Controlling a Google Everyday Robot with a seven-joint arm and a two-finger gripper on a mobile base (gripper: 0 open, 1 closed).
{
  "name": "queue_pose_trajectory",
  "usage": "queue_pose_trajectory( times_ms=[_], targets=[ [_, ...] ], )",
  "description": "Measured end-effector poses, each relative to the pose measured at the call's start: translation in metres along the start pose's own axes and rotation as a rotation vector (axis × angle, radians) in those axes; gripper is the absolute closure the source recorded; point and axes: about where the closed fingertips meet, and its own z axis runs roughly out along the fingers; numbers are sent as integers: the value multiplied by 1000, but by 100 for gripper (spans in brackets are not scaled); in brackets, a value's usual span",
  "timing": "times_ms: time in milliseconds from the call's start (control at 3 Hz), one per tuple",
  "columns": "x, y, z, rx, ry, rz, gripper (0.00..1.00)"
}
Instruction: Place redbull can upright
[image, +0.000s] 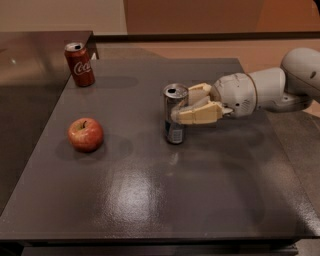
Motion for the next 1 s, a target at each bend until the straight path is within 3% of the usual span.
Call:
queue_pose_trajectory(
  times_ms=[1000],
  targets=[
    [4,1,3,-14,-7,-5,13]
  ],
)
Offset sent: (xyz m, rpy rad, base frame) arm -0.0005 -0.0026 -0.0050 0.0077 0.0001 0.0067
